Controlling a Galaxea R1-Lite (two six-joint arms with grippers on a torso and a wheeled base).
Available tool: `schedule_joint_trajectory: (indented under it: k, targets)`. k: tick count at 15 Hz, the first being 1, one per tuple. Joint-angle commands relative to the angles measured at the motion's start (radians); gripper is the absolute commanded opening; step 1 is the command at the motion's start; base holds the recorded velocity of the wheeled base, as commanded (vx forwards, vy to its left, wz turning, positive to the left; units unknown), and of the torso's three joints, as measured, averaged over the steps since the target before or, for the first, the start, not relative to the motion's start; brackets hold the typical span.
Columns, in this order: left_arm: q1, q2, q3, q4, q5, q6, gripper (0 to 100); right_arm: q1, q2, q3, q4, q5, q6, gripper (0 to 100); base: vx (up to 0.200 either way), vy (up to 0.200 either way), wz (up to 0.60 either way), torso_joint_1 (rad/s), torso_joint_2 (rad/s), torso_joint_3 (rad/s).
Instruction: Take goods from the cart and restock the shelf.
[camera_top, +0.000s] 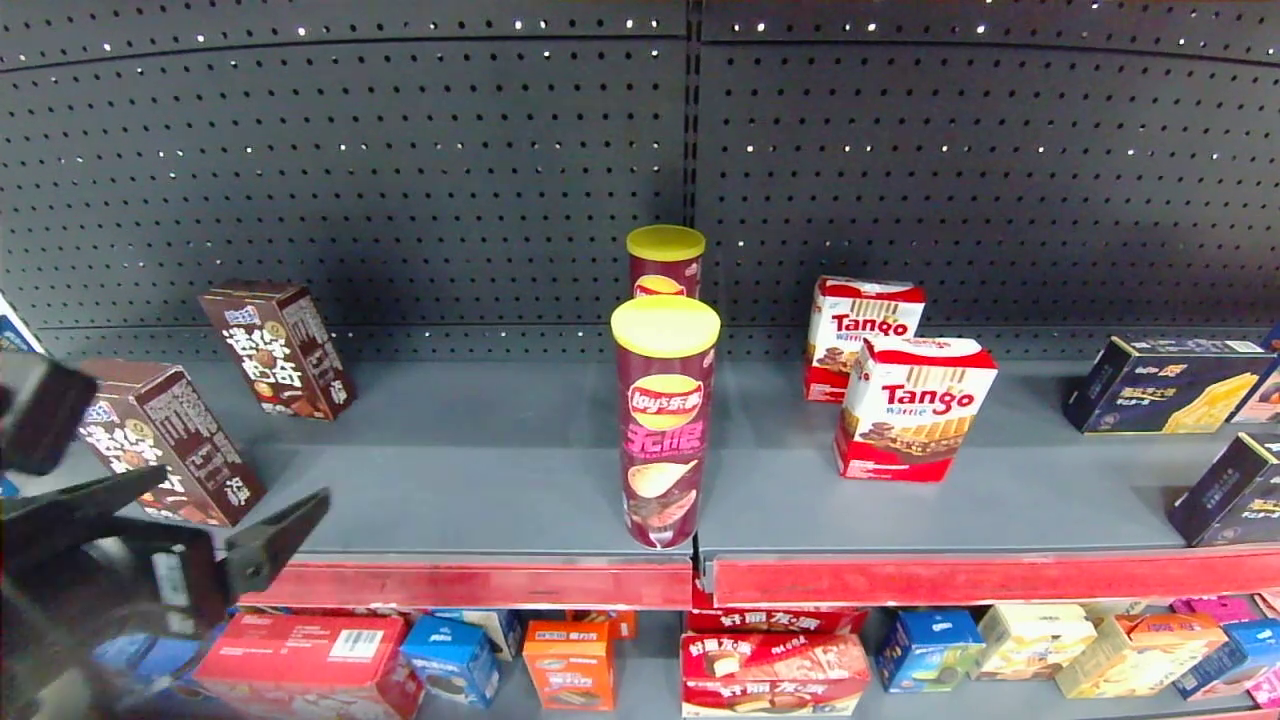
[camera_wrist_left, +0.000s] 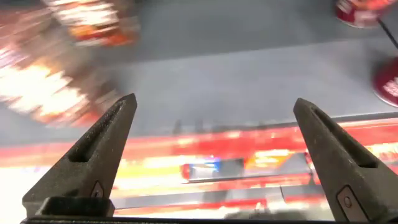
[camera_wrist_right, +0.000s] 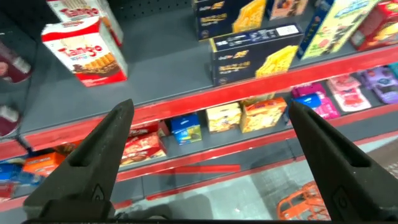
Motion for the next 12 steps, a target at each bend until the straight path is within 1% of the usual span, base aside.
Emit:
schedule_joint_trajectory:
  k: [1, 2, 3, 4, 5, 6, 7, 8, 9, 10, 11, 12]
  targets:
    - [0.086, -0.44, 0.14, 0.165, 0.09, -0.019, 100, -0.015, 0.0, -0.001, 0.003, -0.002, -0.015, 100, 0.0, 0.0, 0.0, 0.0, 0.0, 0.0]
    - [0.128, -0.532, 0.129, 0.274, 0.116, -0.016, 100, -0.022, 0.0, 0.002, 0.005, -0.002, -0.02, 100, 0.0, 0.0, 0.0, 0.0, 0.0, 0.0]
    - [0.177, -0.62, 0.122, 0.365, 0.127, -0.002, 100, -0.041, 0.0, 0.003, 0.005, -0.002, -0.02, 100, 0.0, 0.0, 0.0, 0.0, 0.0, 0.0]
    - [0.235, -0.703, 0.113, 0.438, 0.127, 0.027, 100, -0.059, -0.002, 0.003, 0.005, 0.0, -0.024, 100, 0.0, 0.0, 0.0, 0.0, 0.0, 0.0]
    - [0.307, -0.773, 0.099, 0.512, 0.127, 0.05, 100, -0.073, -0.003, 0.006, 0.007, 0.0, -0.041, 100, 0.0, 0.0, 0.0, 0.0, 0.0, 0.0]
    - [0.356, -0.807, 0.087, 0.559, 0.122, 0.056, 100, -0.079, -0.01, 0.006, 0.007, 0.0, -0.055, 100, 0.0, 0.0, 0.0, 0.0, 0.0, 0.0]
    - [0.387, -0.831, 0.085, 0.593, 0.117, 0.058, 100, -0.084, -0.016, 0.006, 0.007, 0.0, -0.063, 100, 0.0, 0.0, 0.0, 0.0, 0.0, 0.0]
    - [0.408, -0.896, 0.102, 0.645, 0.116, 0.054, 100, -0.087, -0.029, 0.019, 0.007, -0.002, -0.07, 100, 0.0, 0.0, 0.0, 0.0, 0.0, 0.0]
    - [0.417, -0.927, 0.119, 0.667, 0.116, 0.056, 100, -0.097, -0.039, 0.023, 0.007, -0.002, -0.07, 100, 0.0, 0.0, 0.0, 0.0, 0.0, 0.0]
    - [0.427, -0.957, 0.152, 0.676, 0.116, 0.056, 100, -0.111, -0.049, 0.026, 0.007, 0.0, -0.072, 100, 0.0, 0.0, 0.0, 0.0, 0.0, 0.0]
    - [0.422, -0.976, 0.179, 0.676, 0.113, 0.056, 100, -0.12, -0.051, 0.025, 0.005, 0.0, -0.075, 100, 0.0, 0.0, 0.0, 0.0, 0.0, 0.0]
    - [0.407, -1.016, 0.229, 0.671, 0.059, 0.056, 100, -0.133, -0.062, 0.022, 0.003, 0.0, -0.087, 100, 0.0, 0.0, 0.0, 0.0, 0.0, 0.0]
